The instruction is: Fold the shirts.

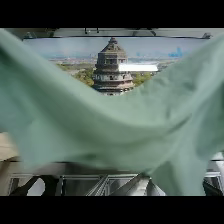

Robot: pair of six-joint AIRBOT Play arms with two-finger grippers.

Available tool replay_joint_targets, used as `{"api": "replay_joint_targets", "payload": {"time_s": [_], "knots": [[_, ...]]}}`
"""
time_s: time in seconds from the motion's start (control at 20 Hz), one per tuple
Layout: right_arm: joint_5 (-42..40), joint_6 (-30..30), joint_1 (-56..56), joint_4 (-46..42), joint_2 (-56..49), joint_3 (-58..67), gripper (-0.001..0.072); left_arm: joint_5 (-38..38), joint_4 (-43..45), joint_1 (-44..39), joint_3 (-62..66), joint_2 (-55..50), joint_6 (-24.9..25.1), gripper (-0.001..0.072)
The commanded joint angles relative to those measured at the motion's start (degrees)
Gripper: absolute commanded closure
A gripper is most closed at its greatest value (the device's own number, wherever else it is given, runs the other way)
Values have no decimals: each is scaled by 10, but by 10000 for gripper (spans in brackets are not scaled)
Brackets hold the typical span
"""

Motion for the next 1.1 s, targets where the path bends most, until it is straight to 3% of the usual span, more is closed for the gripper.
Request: {"api": "replay_joint_targets", "payload": {"time_s": [0.0,0.1,0.25,0.3,0.35,0.4,0.55,0.65,0.85,0.95,1.05], "knots": [[13,-4,56,-46,-121,-90,682,117,186,-89,-70,-119,17,685],[-69,-9,116,-97,-229,-148,680,162,266,-120,-75,-232,17,684],[-148,-9,168,-141,-416,-147,674,177,249,-122,-52,-413,17,683],[-145,-8,169,-141,-478,-127,519,162,247,-113,-25,-466,23,683],[-125,-7,166,-141,-527,-99,342,130,231,-100,9,-514,35,619],[-94,-6,160,-141,-557,-73,322,87,195,-86,43,-549,42,448],[-19,10,120,-146,-562,-27,322,-5,83,-41,124,-584,46,413],[-7,34,89,-187,-532,-26,323,-14,78,-14,170,-575,34,413],[-11,115,84,-334,-514,-43,310,-25,212,7,215,-552,-20,413],[-25,117,92,-336,-520,-68,191,-24,296,-2,201,-539,-40,413],[-49,117,116,-333,-532,-89,191,-4,360,-28,164,-523,-44,411]]}}
